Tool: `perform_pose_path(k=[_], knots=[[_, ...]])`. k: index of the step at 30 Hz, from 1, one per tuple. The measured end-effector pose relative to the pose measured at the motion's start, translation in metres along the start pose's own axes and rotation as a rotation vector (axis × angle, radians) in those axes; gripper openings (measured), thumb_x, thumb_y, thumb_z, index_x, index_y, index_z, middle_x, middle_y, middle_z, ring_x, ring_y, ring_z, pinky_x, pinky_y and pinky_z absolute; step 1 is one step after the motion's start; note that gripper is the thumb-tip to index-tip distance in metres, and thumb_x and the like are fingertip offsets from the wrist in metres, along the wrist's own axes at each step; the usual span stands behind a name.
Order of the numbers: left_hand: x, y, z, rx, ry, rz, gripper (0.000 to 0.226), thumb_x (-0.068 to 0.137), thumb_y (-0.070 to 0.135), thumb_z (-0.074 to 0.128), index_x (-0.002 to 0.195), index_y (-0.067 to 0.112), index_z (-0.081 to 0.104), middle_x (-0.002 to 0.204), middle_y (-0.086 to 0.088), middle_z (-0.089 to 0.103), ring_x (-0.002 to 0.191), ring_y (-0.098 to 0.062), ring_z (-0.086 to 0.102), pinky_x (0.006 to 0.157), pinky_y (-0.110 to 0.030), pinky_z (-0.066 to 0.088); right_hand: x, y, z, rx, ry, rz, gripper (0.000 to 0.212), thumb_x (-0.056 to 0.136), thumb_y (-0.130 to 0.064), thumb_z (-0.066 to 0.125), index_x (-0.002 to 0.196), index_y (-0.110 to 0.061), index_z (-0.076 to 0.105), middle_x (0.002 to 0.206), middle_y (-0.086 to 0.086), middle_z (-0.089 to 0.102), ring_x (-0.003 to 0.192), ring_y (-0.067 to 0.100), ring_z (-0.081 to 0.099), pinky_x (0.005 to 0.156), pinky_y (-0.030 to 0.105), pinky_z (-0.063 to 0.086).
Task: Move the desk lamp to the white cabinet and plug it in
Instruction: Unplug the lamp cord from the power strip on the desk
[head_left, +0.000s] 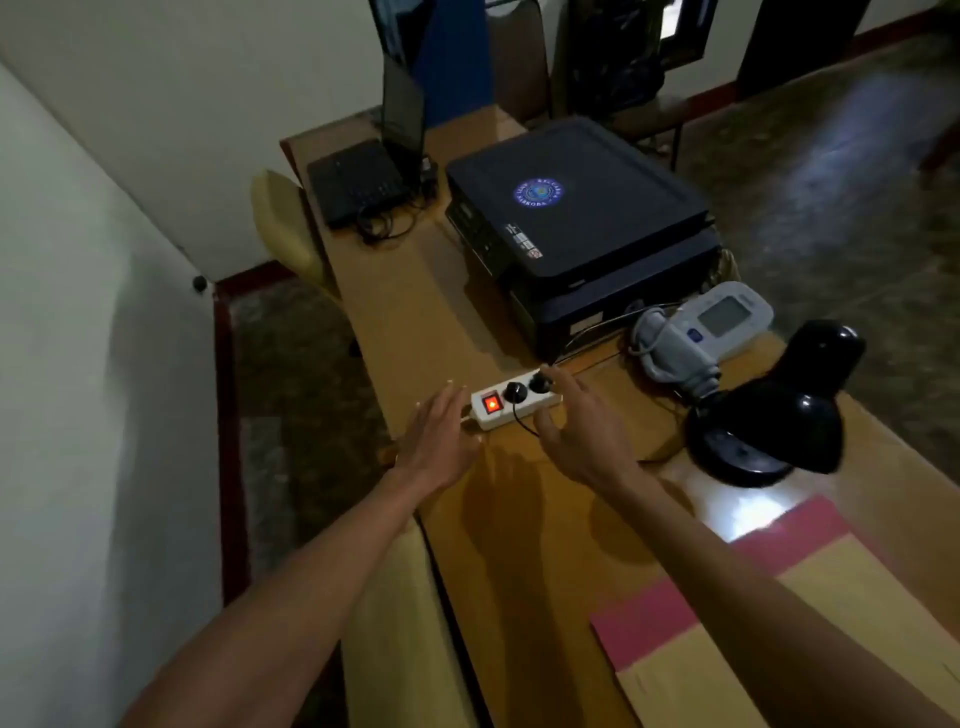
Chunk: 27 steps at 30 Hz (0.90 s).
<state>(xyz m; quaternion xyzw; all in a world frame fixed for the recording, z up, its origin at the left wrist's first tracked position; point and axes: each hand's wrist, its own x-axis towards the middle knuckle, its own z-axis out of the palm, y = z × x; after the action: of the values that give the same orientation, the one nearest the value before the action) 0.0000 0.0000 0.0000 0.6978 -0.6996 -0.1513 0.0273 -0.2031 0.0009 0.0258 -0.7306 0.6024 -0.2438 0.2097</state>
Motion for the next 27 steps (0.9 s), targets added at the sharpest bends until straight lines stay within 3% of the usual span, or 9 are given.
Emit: perform_pose_path(k=[3, 7, 10, 14, 17, 22, 25, 27], knots=[[0.032, -0.018, 0.012, -0.101, -0.067, -0.007, 0.082, 0.090, 0.050, 0.063, 0.156, 0.023, 0.023, 0.165, -0.004, 0.022, 0.151, -0.026, 0.023, 0.120, -0.047, 0.023, 0.023, -0.002, 0.028, 0.015, -0.045, 0.101, 0.048, 0.098, -0.040, 0.056, 0.143, -0.023, 0.051, 0.128, 0.004, 0.067, 0.096, 0.018, 0.069, 0.071, 0.025, 0.052], [0.062, -0.025, 0.028, -0.175, -0.160, 0.063, 0.073, 0.091, 0.053, 0.061, 0.152, 0.023, 0.034, 0.155, -0.001, 0.039, 0.139, -0.024, 0.042, 0.109, -0.042, 0.040, 0.050, -0.002, 0.063, -0.025, -0.090, 0.228, 0.043, 0.094, -0.041, 0.062, 0.134, -0.026, 0.059, 0.117, 0.001, 0.072, 0.082, 0.010, 0.065, 0.058, 0.015, 0.047], [0.072, -0.026, 0.033, -0.216, -0.120, 0.098, 0.062, 0.093, 0.051, 0.060, 0.145, 0.021, 0.046, 0.144, -0.002, 0.051, 0.128, -0.024, 0.052, 0.099, -0.038, 0.044, 0.065, 0.000, 0.081, -0.081, -0.070, 0.267, 0.037, 0.094, -0.038, 0.064, 0.127, -0.023, 0.066, 0.112, 0.002, 0.075, 0.082, 0.013, 0.068, 0.061, 0.014, 0.046], [0.077, -0.028, 0.034, -0.299, -0.054, 0.099, 0.055, 0.088, 0.040, 0.071, 0.137, 0.020, 0.058, 0.133, -0.003, 0.061, 0.117, -0.024, 0.058, 0.089, -0.033, 0.045, 0.077, 0.006, 0.094, -0.204, -0.035, 0.246, 0.023, 0.091, -0.029, 0.071, 0.110, -0.018, 0.075, 0.103, 0.005, 0.076, 0.070, 0.011, 0.061, 0.053, 0.009, 0.034], [0.078, -0.026, 0.031, -0.354, -0.062, 0.064, 0.055, 0.084, 0.033, 0.077, 0.134, 0.018, 0.061, 0.128, -0.005, 0.064, 0.115, -0.025, 0.060, 0.095, -0.041, 0.051, 0.076, 0.005, 0.091, -0.288, -0.051, 0.202, 0.023, 0.089, -0.026, 0.073, 0.108, -0.013, 0.075, 0.099, 0.009, 0.076, 0.075, 0.020, 0.070, 0.059, 0.019, 0.045], [0.079, -0.023, 0.026, -0.344, -0.083, 0.039, 0.052, 0.080, 0.039, 0.079, 0.128, 0.024, 0.064, 0.123, -0.004, 0.067, 0.115, -0.026, 0.060, 0.096, -0.041, 0.045, 0.093, -0.009, 0.066, -0.283, -0.006, 0.191, 0.021, 0.087, -0.026, 0.073, 0.106, -0.018, 0.075, 0.091, 0.000, 0.075, 0.065, 0.008, 0.056, 0.047, 0.013, 0.026], [0.075, -0.023, 0.012, -0.340, -0.152, 0.022, 0.053, 0.084, 0.040, 0.075, 0.132, 0.021, 0.061, 0.132, -0.003, 0.064, 0.122, -0.026, 0.057, 0.102, -0.043, 0.040, 0.094, -0.019, 0.039, -0.264, -0.074, 0.171, 0.022, 0.088, -0.027, 0.071, 0.110, -0.020, 0.073, 0.099, -0.002, 0.074, 0.072, 0.008, 0.062, 0.049, 0.014, 0.037], [0.064, -0.016, 0.002, -0.392, -0.091, -0.091, 0.042, 0.093, 0.039, 0.064, 0.129, 0.018, 0.061, 0.130, -0.005, 0.062, 0.119, -0.024, 0.058, 0.100, -0.042, 0.047, 0.079, -0.024, 0.020, -0.157, 0.036, 0.135, 0.027, 0.089, -0.022, 0.071, 0.115, -0.018, 0.071, 0.104, 0.000, 0.075, 0.076, 0.009, 0.067, 0.055, 0.015, 0.050]])
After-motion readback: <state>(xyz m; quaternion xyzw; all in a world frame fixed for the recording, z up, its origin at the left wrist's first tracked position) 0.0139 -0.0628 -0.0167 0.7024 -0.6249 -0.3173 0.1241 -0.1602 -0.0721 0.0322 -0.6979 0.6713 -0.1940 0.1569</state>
